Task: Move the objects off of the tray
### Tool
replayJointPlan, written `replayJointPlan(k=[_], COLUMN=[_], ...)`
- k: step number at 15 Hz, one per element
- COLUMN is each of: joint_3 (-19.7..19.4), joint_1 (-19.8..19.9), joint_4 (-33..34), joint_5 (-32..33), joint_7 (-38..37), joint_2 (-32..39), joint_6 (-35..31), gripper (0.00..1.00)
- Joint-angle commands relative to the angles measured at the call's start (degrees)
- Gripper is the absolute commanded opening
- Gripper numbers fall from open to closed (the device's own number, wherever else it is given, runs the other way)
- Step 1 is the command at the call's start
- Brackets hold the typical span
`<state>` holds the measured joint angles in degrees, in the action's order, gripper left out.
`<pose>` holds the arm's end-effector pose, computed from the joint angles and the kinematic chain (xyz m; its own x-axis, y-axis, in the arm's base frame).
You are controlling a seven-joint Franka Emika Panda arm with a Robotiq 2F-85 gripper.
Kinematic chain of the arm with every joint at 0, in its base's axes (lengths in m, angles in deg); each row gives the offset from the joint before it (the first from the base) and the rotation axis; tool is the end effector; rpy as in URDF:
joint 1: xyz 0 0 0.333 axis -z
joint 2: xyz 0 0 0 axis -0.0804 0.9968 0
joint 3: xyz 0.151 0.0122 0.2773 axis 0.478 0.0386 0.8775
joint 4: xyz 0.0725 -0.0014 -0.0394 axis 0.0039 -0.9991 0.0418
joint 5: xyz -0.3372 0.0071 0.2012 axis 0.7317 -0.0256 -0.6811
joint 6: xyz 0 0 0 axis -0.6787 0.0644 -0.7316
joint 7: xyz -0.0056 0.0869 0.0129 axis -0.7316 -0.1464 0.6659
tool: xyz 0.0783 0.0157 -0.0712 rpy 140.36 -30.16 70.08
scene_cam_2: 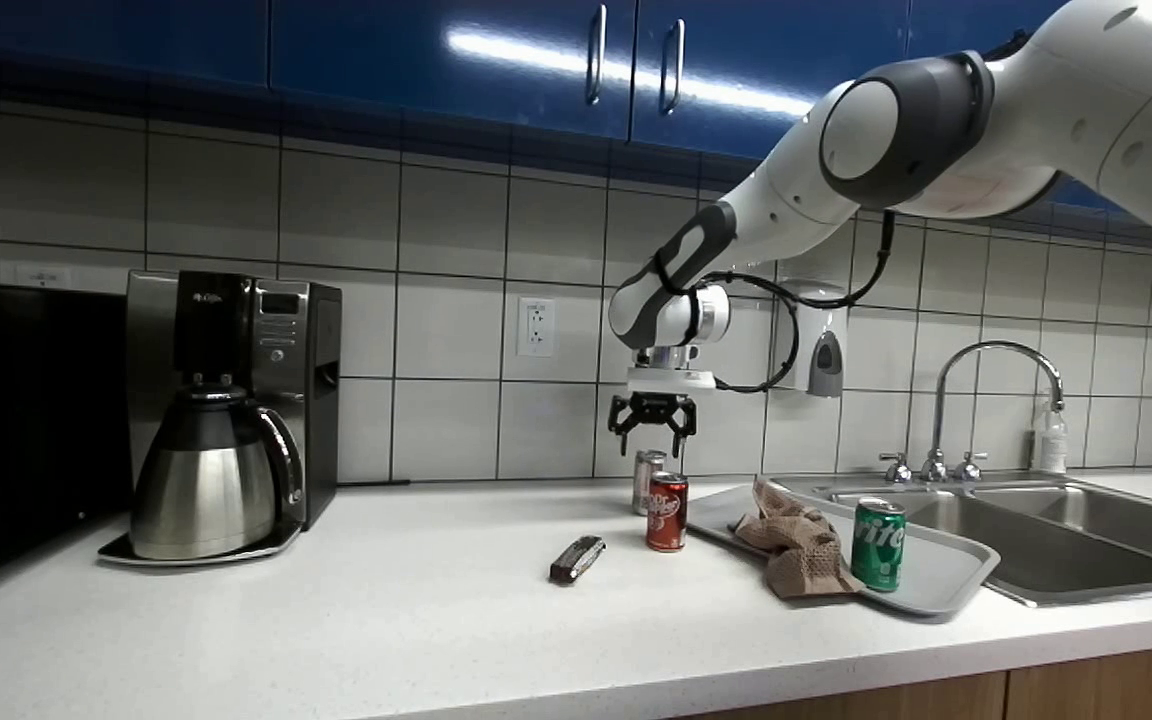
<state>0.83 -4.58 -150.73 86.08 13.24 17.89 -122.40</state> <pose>0.7584 0.0801 0.2712 0.9650 -0.1709 0.1989 -0.1779 -0.9839 0.0178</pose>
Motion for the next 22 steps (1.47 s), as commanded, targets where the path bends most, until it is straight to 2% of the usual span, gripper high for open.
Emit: replayJointPlan(k=[1, 6, 7, 14, 22], joint_3=[0.1, 0.3, 0.6, 0.6, 0.5], joint_1=[0.1, 0.2, 0.9, 2.1, 3.3], joint_4=[3.0, 3.6, -1.1, -7.9, -23.1], joint_5=[0.9, 0.7, 0.5, -0.2, 0.0], joint_7=[0.4, 0.2, 1.9, 2.1, 2.3], joint_2=[1.0, 1.4, -2.8, -9.2, -19.3], joint_6=[2.0, -0.5, -1.0, -4.1, -7.4], gripper=[1.00, 1.00, 1.00, 1.00, 1.00])
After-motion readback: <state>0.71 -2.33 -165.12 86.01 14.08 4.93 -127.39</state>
